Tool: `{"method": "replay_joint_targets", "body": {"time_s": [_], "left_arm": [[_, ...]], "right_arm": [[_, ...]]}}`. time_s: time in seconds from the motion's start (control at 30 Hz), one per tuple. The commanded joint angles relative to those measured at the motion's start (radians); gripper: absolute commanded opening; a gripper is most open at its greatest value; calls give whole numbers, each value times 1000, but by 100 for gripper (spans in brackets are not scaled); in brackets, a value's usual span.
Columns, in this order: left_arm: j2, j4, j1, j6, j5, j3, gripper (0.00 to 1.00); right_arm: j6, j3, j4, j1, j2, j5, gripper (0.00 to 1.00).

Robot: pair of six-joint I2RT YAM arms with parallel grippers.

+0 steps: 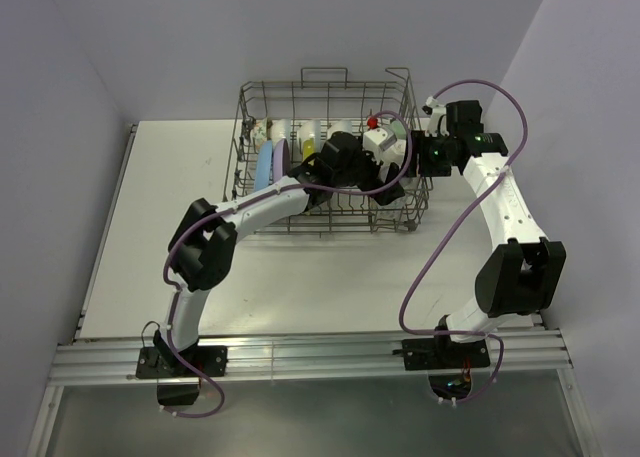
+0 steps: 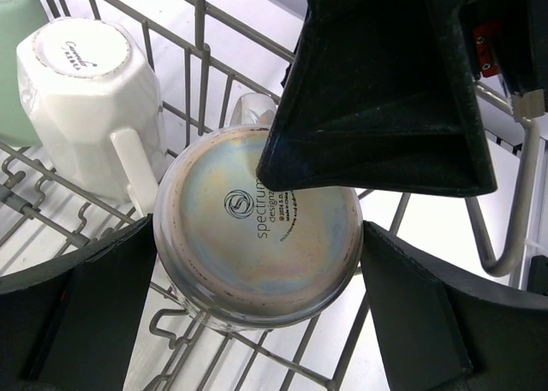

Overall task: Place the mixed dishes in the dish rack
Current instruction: Place the cup upside down on the dish rack

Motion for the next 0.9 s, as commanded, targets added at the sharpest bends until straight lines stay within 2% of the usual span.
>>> {"method": "replay_joint_targets", "body": {"time_s": [0.0,0.6,0.87], "left_arm": [[-51,-96,-7,-52,132,46,99],[-80,-171,-7,-52,169,44,99],[-110,-194,-6,-33,108,43,99]], "right_arm": [[-84,-61,-73,26,81,103,66],[-97,-72,-64,29,79,107,67],[-92,-68,-58,27,55,74,68]]}}
